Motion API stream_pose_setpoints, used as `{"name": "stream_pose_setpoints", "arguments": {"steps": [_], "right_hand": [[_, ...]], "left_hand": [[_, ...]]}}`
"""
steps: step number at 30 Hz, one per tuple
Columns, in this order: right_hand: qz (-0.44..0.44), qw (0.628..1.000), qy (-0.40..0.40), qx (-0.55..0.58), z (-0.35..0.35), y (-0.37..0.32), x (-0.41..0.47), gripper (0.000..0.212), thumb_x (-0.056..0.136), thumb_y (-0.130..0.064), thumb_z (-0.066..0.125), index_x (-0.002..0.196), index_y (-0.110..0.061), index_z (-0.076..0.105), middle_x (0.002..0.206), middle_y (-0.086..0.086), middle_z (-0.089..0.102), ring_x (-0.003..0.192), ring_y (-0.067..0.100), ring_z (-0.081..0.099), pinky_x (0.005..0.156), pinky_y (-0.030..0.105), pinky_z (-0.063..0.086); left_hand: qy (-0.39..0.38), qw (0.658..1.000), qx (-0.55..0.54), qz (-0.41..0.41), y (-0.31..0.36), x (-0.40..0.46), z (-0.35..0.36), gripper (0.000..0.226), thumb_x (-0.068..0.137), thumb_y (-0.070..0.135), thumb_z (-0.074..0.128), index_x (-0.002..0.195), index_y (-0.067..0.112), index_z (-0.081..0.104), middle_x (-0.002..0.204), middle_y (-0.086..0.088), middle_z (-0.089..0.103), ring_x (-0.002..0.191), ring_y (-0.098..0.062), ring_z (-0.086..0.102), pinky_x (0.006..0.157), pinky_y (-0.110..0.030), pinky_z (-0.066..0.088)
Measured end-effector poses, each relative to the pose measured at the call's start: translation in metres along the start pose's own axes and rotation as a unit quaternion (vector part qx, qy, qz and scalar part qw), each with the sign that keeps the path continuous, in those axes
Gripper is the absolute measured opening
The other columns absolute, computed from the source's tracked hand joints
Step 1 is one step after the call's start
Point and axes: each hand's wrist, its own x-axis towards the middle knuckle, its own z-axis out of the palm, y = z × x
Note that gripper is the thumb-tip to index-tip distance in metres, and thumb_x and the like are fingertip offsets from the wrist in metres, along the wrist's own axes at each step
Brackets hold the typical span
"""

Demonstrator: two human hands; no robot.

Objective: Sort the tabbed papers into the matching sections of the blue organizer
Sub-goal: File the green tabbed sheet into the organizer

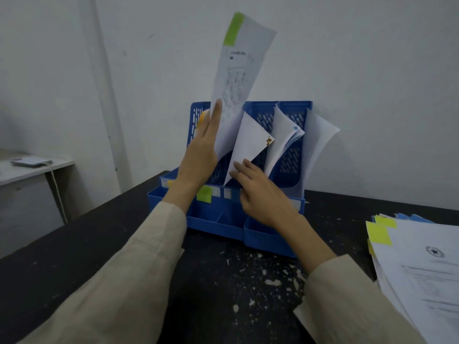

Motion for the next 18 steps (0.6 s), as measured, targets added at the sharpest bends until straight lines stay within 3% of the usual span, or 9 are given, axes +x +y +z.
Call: {"name": "stream_pose_setpoints", "arguments": {"steps": [2, 3, 6, 8, 10, 12, 14, 16, 18], "right_hand": [[0.003, 1.000, -0.001, 0.008, -0.001, 0.002, 0.000, 0.053, 0.093, 0.002, 0.037, 0.145, -0.006, 0.031, 0.157, 0.006, 0.015, 0.146, 0.020, 0.004, 0.116, 0.027, 0.010], [0.003, 1.000, 0.001, 0.013, -0.001, 0.001, 0.001, 0.053, 0.093, 0.002, 0.038, 0.145, -0.006, 0.032, 0.157, 0.006, 0.017, 0.146, 0.019, 0.005, 0.115, 0.026, 0.009], [0.003, 0.999, 0.007, 0.035, -0.002, 0.000, -0.001, 0.051, 0.092, 0.002, 0.039, 0.143, -0.005, 0.035, 0.155, 0.006, 0.022, 0.145, 0.018, 0.009, 0.114, 0.025, 0.012], [0.002, 0.999, 0.017, 0.045, -0.003, -0.003, -0.001, 0.048, 0.092, 0.002, 0.039, 0.140, -0.003, 0.039, 0.152, 0.008, 0.029, 0.143, 0.020, 0.016, 0.113, 0.025, 0.018], [0.001, 0.999, 0.027, 0.045, -0.005, -0.005, -0.002, 0.044, 0.090, 0.004, 0.040, 0.134, 0.001, 0.046, 0.145, 0.013, 0.038, 0.137, 0.024, 0.026, 0.108, 0.024, 0.023], [0.004, 0.998, 0.038, 0.046, -0.005, -0.005, -0.002, 0.038, 0.089, 0.004, 0.041, 0.126, 0.003, 0.052, 0.135, 0.016, 0.046, 0.128, 0.026, 0.036, 0.101, 0.025, 0.031], [0.014, 0.997, 0.057, 0.048, -0.004, -0.004, -0.001, 0.032, 0.089, 0.002, 0.042, 0.117, 0.002, 0.056, 0.126, 0.014, 0.052, 0.117, 0.027, 0.044, 0.093, 0.030, 0.041], [0.027, 0.996, 0.072, 0.049, -0.003, -0.004, 0.001, 0.027, 0.089, 0.001, 0.043, 0.111, 0.000, 0.058, 0.115, 0.013, 0.054, 0.104, 0.026, 0.049, 0.083, 0.034, 0.046], [0.038, 0.995, 0.073, 0.049, -0.003, -0.004, 0.002, 0.024, 0.090, 0.000, 0.043, 0.109, -0.001, 0.058, 0.110, 0.014, 0.054, 0.097, 0.026, 0.051, 0.079, 0.037, 0.047]], "left_hand": [[-0.023, 1.000, 0.009, 0.016, 0.000, -0.008, 0.007, 0.087, 0.075, -0.027, 0.036, 0.150, 0.010, 0.013, 0.155, -0.005, 0.006, 0.119, -0.053, 0.039, 0.066, -0.019, 0.041], [-0.035, 0.999, 0.007, 0.029, -0.002, -0.014, 0.012, 0.086, 0.075, -0.027, 0.039, 0.149, 0.007, 0.014, 0.154, -0.006, 0.006, 0.123, -0.050, 0.035, 0.077, -0.027, 0.042], [-0.102, 0.994, -0.045, 0.017, -0.004, -0.030, 0.024, 0.074, 0.085, -0.018, 0.045, 0.147, 0.004, 0.011, 0.150, -0.023, 0.026, 0.132, -0.039, 0.033, 0.101, -0.031, 0.032], [-0.129, 0.986, -0.103, -0.024, -0.005, -0.036, 0.027, 0.062, 0.095, -0.004, 0.041, 0.148, 0.009, 0.013, 0.151, -0.017, 0.029, 0.135, -0.022, 0.031, 0.110, -0.025, 0.025], [-0.122, 0.982, -0.138, -0.041, -0.004, -0.042, 0.026, 0.054, 0.098, 0.003, 0.039, 0.148, 0.015, 0.021, 0.144, -0.011, 0.040, 0.124, -0.014, 0.043, 0.104, -0.021, 0.034], [-0.080, 0.985, -0.141, -0.057, 0.000, -0.046, 0.025, 0.047, 0.097, 0.005, 0.041, 0.140, 0.018, 0.028, 0.125, -0.003, 0.050, 0.089, -0.012, 0.062, 0.077, -0.029, 0.052], [-0.036, 0.986, -0.132, -0.094, 0.002, -0.048, 0.026, 0.045, 0.094, 0.003, 0.043, 0.135, 0.014, 0.028, 0.107, 0.002, 0.054, 0.063, -0.009, 0.058, 0.053, -0.029, 0.047], [-0.044, 0.982, -0.122, -0.135, 0.000, -0.049, 0.027, 0.051, 0.093, 0.003, 0.044, 0.138, 0.017, 0.024, 0.076, -0.009, 0.061, 0.054, -0.021, 0.053, 0.047, -0.033, 0.040], [-0.077, 0.981, -0.101, -0.147, -0.004, -0.052, 0.028, 0.052, 0.095, 0.005, 0.045, 0.142, 0.017, 0.027, 0.061, -0.011, 0.057, 0.054, -0.023, 0.050, 0.048, -0.032, 0.037]]}}
